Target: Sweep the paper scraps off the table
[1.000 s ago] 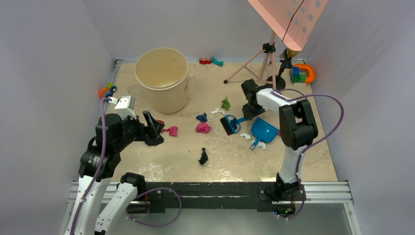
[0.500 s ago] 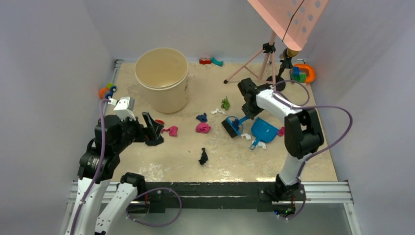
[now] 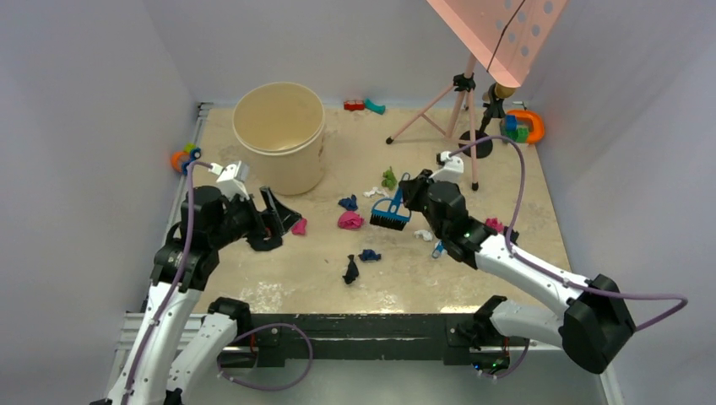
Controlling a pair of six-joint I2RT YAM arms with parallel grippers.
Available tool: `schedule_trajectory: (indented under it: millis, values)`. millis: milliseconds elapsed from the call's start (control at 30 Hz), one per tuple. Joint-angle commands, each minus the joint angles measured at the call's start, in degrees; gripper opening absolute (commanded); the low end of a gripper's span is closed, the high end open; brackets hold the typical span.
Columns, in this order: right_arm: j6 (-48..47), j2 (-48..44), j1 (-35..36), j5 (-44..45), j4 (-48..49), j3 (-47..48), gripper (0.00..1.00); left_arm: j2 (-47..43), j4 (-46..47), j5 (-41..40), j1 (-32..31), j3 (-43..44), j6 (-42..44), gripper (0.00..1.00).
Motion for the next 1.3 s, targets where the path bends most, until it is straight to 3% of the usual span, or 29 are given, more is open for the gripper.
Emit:
schedule_trajectory:
  millis: [0,267,433,667,933,1067,1267]
  values:
    - [-15.2,-5.3,-0.3,-10.3,31.5,-8.8,0.00,3.4,10.5,9.9,-0.3,-2.6,-8.0,0.98]
    - [-20.1,-4.4,-0.3,-19.5,32.8,-5.8,0.00,10.2,15.8,10.8,-3.2,0.3,-10.1,0.98]
    - [-15.8,-3.2,-0.4,-19.0,24.4,0.0,0.00,16.1,20.1,6.6,-11.1,2.0,-6.9,0.97]
    - [-6.2,-3.5,-0.3,-19.2,15.9,4.9,0.00,28.6,19.3,0.5,-19.7,12.3,0.6,0.95]
    - [16.1,-5.4,-0.4,-9.1,3.7,4.9,0.00,27.7,36.9,-3.6,-21.3,4.9,-2.5,0.95]
    - [35.5,-6.3,-0.6,0.2,-12.6,6.7,0.00,26.7,43.9,-4.4,-21.6,0.9,-3.9,0.95]
    - [56.3,-7.8,-0.6,1.6,-12.6,3.5,0.00,27.5,54.1,-4.6,-22.5,-3.4,-8.3,0.94]
